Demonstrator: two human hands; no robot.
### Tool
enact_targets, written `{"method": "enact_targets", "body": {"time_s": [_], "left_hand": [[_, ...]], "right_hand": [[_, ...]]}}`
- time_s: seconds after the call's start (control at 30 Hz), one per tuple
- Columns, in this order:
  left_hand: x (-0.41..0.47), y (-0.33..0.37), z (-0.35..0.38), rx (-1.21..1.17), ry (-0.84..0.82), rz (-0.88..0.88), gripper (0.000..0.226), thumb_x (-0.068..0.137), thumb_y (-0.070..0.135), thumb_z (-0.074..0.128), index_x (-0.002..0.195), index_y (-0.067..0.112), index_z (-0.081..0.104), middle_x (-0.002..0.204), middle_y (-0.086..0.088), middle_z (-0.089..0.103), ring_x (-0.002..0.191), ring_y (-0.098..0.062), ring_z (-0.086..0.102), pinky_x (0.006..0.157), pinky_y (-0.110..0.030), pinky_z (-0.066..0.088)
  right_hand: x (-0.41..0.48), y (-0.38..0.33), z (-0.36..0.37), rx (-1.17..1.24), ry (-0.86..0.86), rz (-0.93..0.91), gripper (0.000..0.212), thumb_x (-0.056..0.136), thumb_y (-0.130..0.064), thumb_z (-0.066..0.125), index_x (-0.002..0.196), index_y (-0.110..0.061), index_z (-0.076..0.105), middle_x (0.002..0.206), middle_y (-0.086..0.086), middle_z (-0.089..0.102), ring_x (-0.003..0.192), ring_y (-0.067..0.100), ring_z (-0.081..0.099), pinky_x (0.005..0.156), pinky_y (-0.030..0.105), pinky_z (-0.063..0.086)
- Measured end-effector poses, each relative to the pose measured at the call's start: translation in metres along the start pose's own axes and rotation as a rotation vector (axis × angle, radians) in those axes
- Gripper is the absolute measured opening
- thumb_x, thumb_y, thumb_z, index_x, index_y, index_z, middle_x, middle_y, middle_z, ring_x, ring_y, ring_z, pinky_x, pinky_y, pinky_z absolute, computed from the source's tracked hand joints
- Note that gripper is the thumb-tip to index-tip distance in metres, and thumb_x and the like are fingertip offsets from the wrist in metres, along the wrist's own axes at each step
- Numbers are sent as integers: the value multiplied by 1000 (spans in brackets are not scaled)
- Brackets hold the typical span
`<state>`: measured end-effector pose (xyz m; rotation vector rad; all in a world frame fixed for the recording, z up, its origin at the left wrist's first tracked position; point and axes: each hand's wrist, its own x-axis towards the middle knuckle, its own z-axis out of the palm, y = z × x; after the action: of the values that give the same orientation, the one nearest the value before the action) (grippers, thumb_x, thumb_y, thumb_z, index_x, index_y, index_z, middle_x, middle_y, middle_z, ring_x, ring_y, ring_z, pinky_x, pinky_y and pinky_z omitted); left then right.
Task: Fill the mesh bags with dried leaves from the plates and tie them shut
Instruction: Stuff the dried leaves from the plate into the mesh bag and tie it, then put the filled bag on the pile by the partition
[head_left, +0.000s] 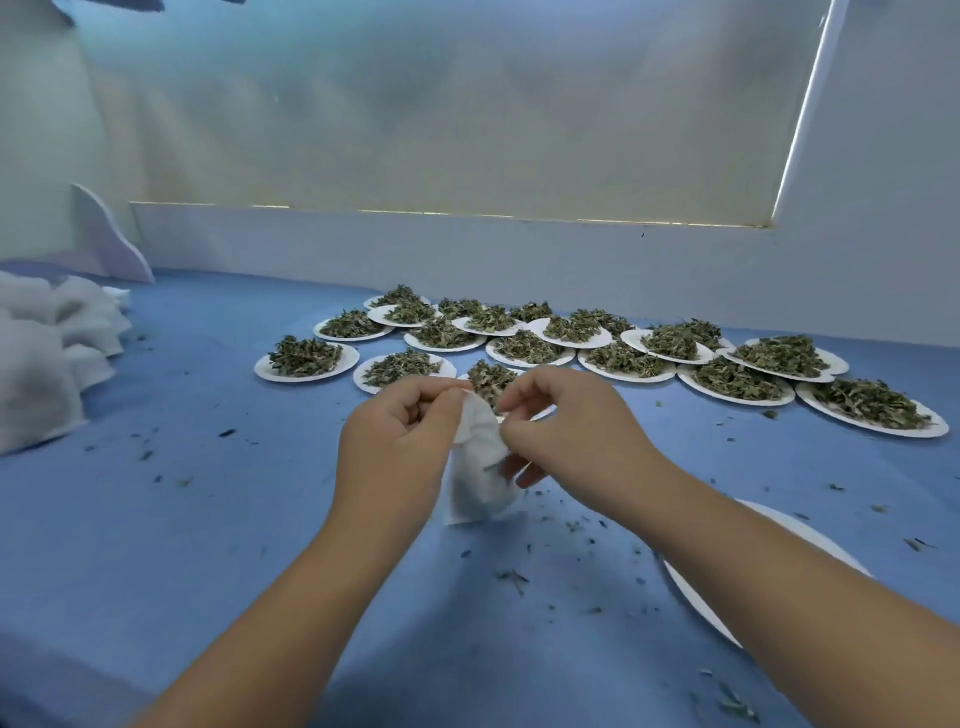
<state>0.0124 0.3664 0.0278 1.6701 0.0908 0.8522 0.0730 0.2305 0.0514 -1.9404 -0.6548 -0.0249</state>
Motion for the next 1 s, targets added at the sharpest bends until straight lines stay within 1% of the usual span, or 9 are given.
{"method": "enact_targets", "body": {"time_s": [0.07, 0.17, 0.37, 0.47, 0.53, 0.63, 0.73, 0.9, 1.0], "left_hand": [[6, 1, -27, 37, 38, -3, 18, 89, 13, 62, 78, 23, 72, 51, 18, 56, 45, 3, 47, 45, -9, 35], [17, 4, -69, 69, 105, -12, 19, 86, 16, 64, 75, 27, 73, 68, 14, 68, 61, 0, 60, 55, -13, 46], [41, 12, -149, 142, 211, -9, 19, 86, 15, 62, 74, 25, 72, 66, 14, 65, 51, -1, 51, 56, -20, 40], [46, 9, -180, 179, 233, -37, 17, 85, 16, 62, 74, 25, 72, 71, 13, 68, 61, -5, 60, 60, -26, 48], [46, 3, -197, 208, 241, -44, 17, 84, 17, 62, 74, 26, 72, 72, 14, 69, 66, -3, 63, 60, -21, 51], [43, -10, -225, 178, 281, -38, 15, 85, 18, 63, 75, 25, 72, 62, 14, 64, 55, -3, 57, 50, -16, 44], [39, -27, -252, 112, 310, -43, 10, 90, 30, 61, 92, 31, 70, 61, 10, 57, 50, -9, 48, 49, -19, 40], [34, -58, -281, 267, 90, -181, 59, 70, 48, 68, 124, 50, 44, 117, 13, 56, 96, -2, 61, 81, -22, 53], [34, -74, -288, 237, 105, -182, 53, 69, 46, 72, 118, 48, 52, 113, 19, 64, 102, 0, 62, 84, -27, 53]], "right_hand": [[8, -14, 28, 3, -42, -56, 22, 73, -1, 58, 81, -20, 66, 69, -5, 67, 60, 14, 67, 63, 35, 59], [20, -34, 70, 88, -97, -107, 22, 74, -4, 59, 81, -23, 66, 62, -9, 63, 54, 7, 61, 52, 22, 50], [40, -71, 145, 371, -213, -50, 11, 84, -13, 56, 84, -18, 66, 66, -4, 61, 56, 9, 59, 50, 24, 47], [43, -84, 180, 473, -364, 71, 16, 84, -27, 62, 94, -14, 63, 74, 1, 65, 57, 15, 63, 50, 27, 49], [47, -92, 200, 492, -417, 104, 16, 81, -14, 61, 97, -13, 61, 69, 3, 66, 54, 17, 62, 51, 27, 50], [60, -105, 223, 495, -423, 92, 21, 80, -3, 58, 98, -12, 61, 63, 4, 64, 50, 16, 58, 49, 25, 48], [77, -118, 242, 628, -409, 171, 16, 82, 1, 57, 95, -7, 61, 59, 5, 59, 46, 16, 52, 45, 25, 45], [100, -140, 276, 885, -443, 365, 9, 82, 5, 50, 83, -3, 54, 55, 7, 45, 40, 15, 45, 39, 20, 41], [108, -150, 297, 985, -426, 390, 10, 84, 4, 49, 78, -4, 52, 57, 6, 43, 38, 14, 46, 39, 19, 42]]}}
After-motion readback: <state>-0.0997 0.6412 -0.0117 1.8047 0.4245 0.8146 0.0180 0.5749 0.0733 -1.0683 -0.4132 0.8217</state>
